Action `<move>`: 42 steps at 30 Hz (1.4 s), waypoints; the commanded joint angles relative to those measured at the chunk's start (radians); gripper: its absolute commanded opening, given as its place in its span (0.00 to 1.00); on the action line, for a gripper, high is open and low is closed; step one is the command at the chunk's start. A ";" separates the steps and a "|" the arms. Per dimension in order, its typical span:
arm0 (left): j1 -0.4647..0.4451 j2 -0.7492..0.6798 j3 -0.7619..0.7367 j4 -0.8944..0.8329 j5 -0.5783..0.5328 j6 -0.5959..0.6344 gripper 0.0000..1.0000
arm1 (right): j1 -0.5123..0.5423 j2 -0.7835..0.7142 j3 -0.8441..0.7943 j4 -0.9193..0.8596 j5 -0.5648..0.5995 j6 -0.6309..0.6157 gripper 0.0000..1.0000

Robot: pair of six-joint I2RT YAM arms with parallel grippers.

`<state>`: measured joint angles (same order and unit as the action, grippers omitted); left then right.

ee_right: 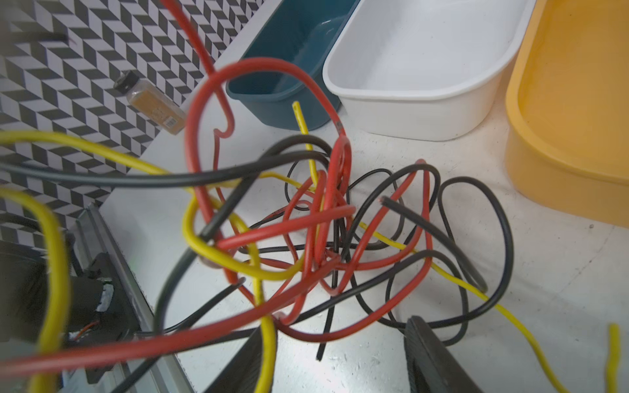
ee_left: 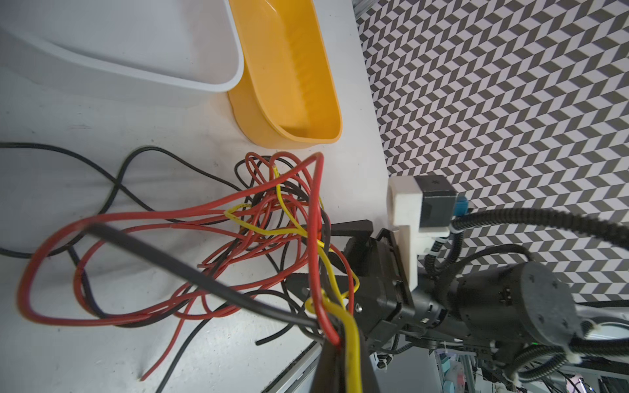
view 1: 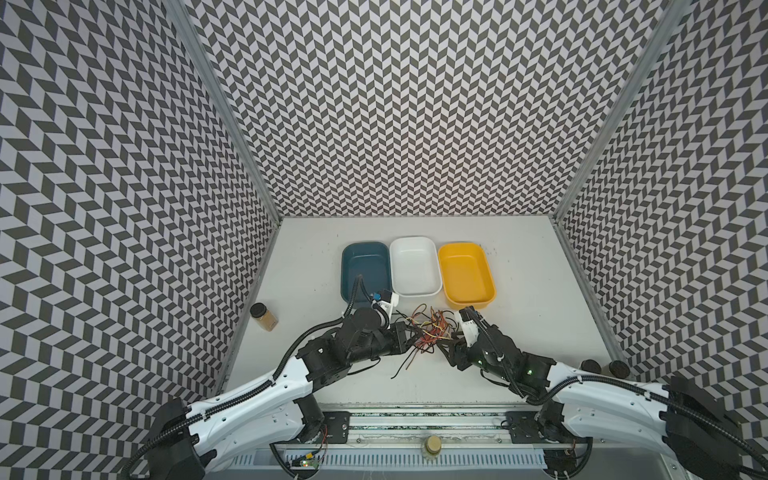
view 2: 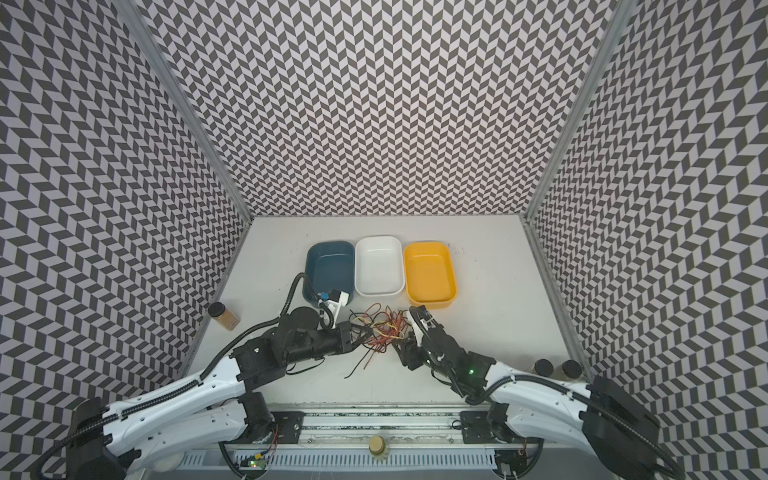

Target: Untangle the cables

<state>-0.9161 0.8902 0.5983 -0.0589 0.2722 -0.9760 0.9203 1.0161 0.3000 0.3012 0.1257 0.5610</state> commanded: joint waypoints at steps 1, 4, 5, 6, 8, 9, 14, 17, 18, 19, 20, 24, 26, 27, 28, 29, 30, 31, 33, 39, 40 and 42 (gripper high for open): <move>-0.032 -0.016 -0.010 0.136 0.048 -0.046 0.00 | 0.000 0.006 -0.030 0.214 0.037 0.066 0.60; -0.050 -0.010 -0.027 0.168 0.047 -0.061 0.00 | 0.003 -0.002 -0.047 0.274 0.052 0.075 0.59; -0.056 -0.010 -0.034 0.175 0.042 -0.064 0.00 | 0.003 -0.005 -0.056 0.297 0.055 0.076 0.59; -0.063 -0.014 -0.041 0.181 0.033 -0.067 0.00 | 0.004 -0.014 -0.068 0.331 0.061 0.078 0.59; -0.076 -0.033 -0.063 0.193 0.010 -0.073 0.00 | 0.004 -0.049 -0.103 0.390 0.084 0.095 0.59; -0.078 -0.045 -0.076 0.199 0.002 -0.081 0.00 | 0.005 -0.069 -0.117 0.402 0.105 0.100 0.59; -0.080 -0.077 -0.129 0.271 -0.008 -0.122 0.00 | 0.005 -0.107 -0.104 0.339 0.158 0.100 0.54; -0.093 -0.065 -0.130 0.294 -0.006 -0.128 0.00 | 0.005 -0.106 -0.104 0.343 0.161 0.111 0.46; -0.099 -0.062 -0.127 0.300 -0.006 -0.128 0.00 | 0.004 -0.103 -0.101 0.340 0.162 0.109 0.43; -0.103 -0.062 -0.123 0.301 -0.007 -0.127 0.00 | 0.006 -0.102 -0.097 0.327 0.170 0.110 0.37; -0.104 -0.065 -0.119 0.297 -0.008 -0.122 0.00 | 0.006 -0.101 -0.095 0.316 0.175 0.107 0.32; -0.104 -0.133 -0.093 0.176 -0.050 -0.087 0.00 | 0.006 -0.157 -0.103 0.194 0.271 0.121 0.16; -0.103 -0.186 -0.082 0.091 -0.090 -0.069 0.00 | 0.005 -0.206 -0.105 0.088 0.327 0.130 0.09; -0.104 -0.211 -0.076 0.044 -0.109 -0.062 0.00 | 0.006 -0.230 -0.107 0.046 0.354 0.133 0.06; -0.102 -0.234 -0.073 0.005 -0.128 -0.059 0.00 | 0.006 -0.246 -0.107 -0.004 0.376 0.141 0.04; -0.099 -0.261 -0.070 -0.035 -0.146 -0.056 0.00 | 0.006 -0.266 -0.105 -0.057 0.400 0.158 0.02; -0.096 -0.285 -0.066 -0.071 -0.159 -0.052 0.00 | 0.004 -0.279 -0.102 -0.103 0.425 0.173 0.01; -0.089 -0.304 -0.064 -0.101 -0.171 -0.052 0.00 | 0.005 -0.287 -0.102 -0.131 0.442 0.174 0.01; -0.074 -0.338 -0.057 -0.168 -0.191 -0.051 0.00 | 0.005 -0.298 -0.102 -0.183 0.459 0.183 0.00; -0.020 -0.355 -0.008 -0.373 -0.233 -0.036 0.00 | 0.005 -0.356 -0.093 -0.328 0.498 0.213 0.00; -0.008 -0.353 -0.003 -0.398 -0.233 -0.035 0.00 | 0.005 -0.373 -0.082 -0.370 0.506 0.216 0.00; 0.022 -0.343 0.010 -0.444 -0.224 -0.022 0.00 | 0.003 -0.415 -0.058 -0.462 0.520 0.222 0.00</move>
<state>-0.9249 0.5446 0.5735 -0.3698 0.0875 -1.0203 0.9321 0.6510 0.2092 0.0090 0.5320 0.7513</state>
